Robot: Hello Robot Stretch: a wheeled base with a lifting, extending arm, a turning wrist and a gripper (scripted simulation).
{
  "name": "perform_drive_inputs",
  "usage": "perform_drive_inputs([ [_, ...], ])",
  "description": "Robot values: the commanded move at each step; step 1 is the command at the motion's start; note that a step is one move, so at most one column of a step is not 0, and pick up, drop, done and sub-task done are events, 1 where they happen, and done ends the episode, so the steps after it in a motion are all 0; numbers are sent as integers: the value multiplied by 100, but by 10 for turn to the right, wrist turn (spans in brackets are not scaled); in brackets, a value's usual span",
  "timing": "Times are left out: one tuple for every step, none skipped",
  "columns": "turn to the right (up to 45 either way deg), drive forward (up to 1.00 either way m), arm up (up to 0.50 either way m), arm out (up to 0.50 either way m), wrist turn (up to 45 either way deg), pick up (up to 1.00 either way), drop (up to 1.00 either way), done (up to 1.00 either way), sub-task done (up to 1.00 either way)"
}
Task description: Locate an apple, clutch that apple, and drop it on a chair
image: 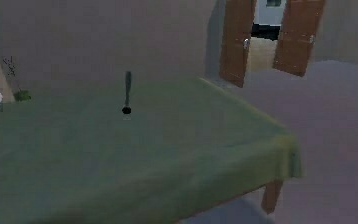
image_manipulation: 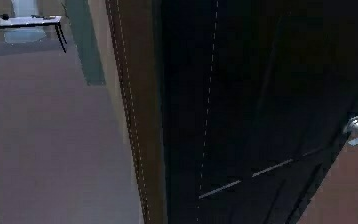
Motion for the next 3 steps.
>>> perform_drive_inputs([
  [0, 30, 0, 0, 0, 0, 0, 0, 0],
  [450, 0, 0, 0, 0, 0, 0, 0, 0],
  [180, 0, 0, 0, 0, 0, 0, 0, 0],
])
